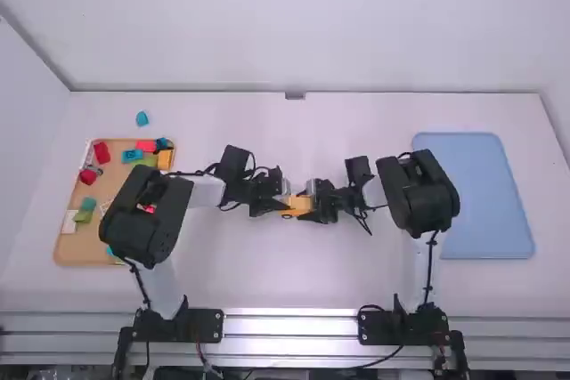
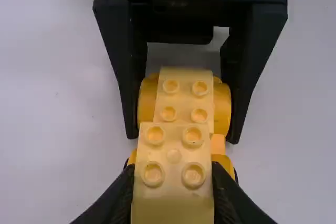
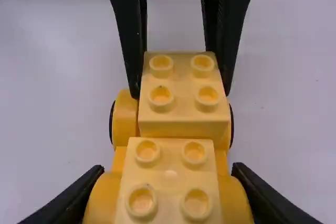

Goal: Assemble lego blocks to make yellow taxi

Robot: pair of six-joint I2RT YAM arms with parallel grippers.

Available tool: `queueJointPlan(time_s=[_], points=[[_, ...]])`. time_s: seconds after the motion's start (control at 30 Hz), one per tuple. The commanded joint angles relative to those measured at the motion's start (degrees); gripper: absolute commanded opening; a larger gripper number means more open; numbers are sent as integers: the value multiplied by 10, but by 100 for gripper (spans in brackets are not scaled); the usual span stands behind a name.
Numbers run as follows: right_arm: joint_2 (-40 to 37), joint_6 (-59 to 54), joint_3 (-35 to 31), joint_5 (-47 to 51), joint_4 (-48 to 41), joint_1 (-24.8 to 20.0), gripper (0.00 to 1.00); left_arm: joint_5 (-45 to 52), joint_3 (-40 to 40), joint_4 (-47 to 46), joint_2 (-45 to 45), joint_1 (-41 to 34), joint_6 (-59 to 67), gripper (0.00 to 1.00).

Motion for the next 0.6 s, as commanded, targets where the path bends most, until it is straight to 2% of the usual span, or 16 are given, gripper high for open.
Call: queueJointPlan(time_s=[0.0,0.37,0.4,0.47,0.57], points=[[6,4,-3,10,-5,5,43,3,-1,-11,-6,-4,-9,4],[6,3,-3,10,-4,5,43,0,-1,-24,-6,-5,11,8],[6,4,-3,10,-4,5,44,0,-1,-28,-6,-5,22,12],[6,3,-3,10,-5,5,43,0,-1,-27,-6,-5,21,29],[6,3,-3,10,-5,5,44,0,-1,-23,-6,-1,21,38]])
